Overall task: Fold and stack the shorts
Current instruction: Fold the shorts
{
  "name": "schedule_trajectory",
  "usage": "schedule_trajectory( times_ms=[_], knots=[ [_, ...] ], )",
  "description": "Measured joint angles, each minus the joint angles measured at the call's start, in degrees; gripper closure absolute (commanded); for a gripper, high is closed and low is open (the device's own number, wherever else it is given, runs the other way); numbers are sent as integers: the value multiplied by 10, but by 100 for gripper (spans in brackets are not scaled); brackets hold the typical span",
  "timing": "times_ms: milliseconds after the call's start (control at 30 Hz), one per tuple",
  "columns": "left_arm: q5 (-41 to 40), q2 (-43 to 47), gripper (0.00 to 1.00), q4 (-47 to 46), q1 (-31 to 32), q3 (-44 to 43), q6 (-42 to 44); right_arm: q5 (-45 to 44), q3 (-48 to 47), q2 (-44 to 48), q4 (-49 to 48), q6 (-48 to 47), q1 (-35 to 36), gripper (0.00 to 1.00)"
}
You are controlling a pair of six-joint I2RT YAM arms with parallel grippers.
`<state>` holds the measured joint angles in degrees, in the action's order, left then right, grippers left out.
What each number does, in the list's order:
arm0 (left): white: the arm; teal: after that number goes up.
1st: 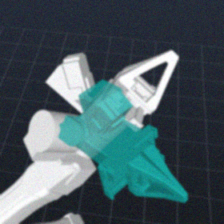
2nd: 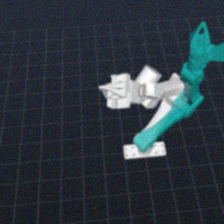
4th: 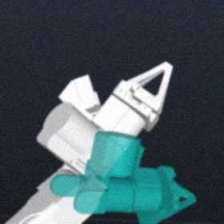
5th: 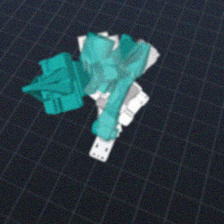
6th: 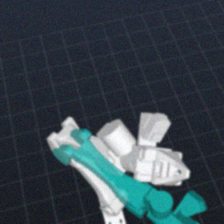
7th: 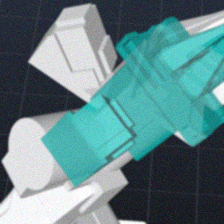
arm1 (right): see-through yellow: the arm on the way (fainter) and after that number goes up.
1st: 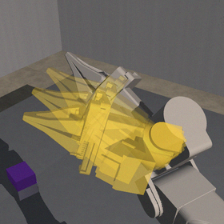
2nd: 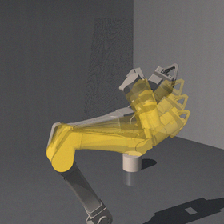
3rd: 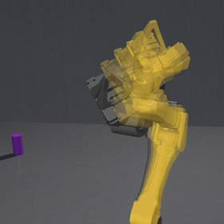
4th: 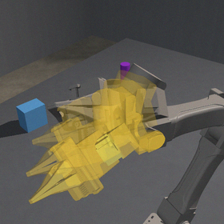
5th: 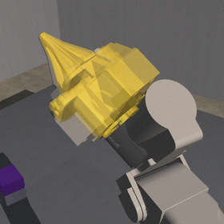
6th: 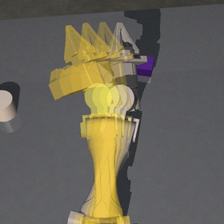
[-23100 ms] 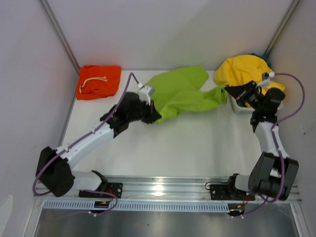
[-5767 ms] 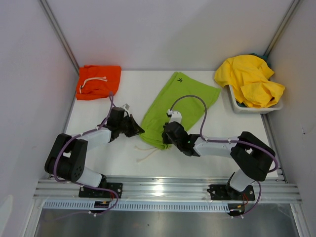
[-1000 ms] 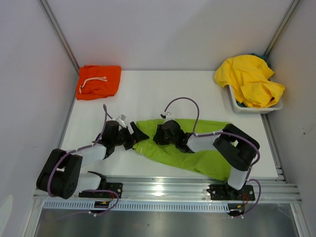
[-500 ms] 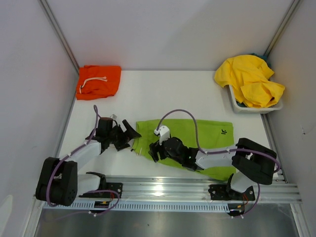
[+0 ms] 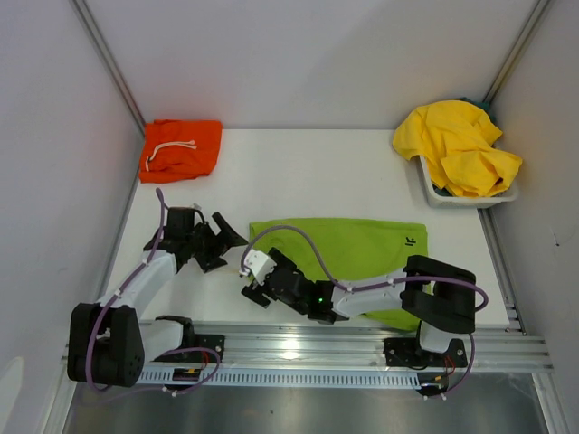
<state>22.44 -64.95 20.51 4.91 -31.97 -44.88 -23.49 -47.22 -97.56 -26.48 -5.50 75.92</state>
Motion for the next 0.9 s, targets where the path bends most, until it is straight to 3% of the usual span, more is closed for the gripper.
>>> schedule_trajectory(
  times_ms=[300, 433, 500, 600, 700, 733, 767, 900],
  knots=[
    [2, 4, 1, 22, -23, 0, 15, -27, -50, -78, 40, -64, 15, 12],
    [2, 7, 1, 26, -28, 0, 19, -39, -79, -110, 54, -83, 13, 18],
    [3, 8, 1, 26, -28, 0, 20, -45, -91, -126, 58, -89, 12, 26],
    [3, 8, 1, 26, -29, 0, 24, -57, -101, -139, 59, -97, 12, 53],
    [5, 8, 1, 25, -29, 1, 25, -68, -104, -147, 57, -99, 9, 88],
    [6, 8, 1, 23, -29, 2, 25, -73, -104, -147, 54, -100, 9, 90],
    [7, 8, 1, 20, -30, 4, 25, -79, -104, -147, 51, -98, 9, 86],
    [10, 8, 1, 11, -30, 13, 24, -96, -102, -147, 35, -92, 7, 96]
  ],
)
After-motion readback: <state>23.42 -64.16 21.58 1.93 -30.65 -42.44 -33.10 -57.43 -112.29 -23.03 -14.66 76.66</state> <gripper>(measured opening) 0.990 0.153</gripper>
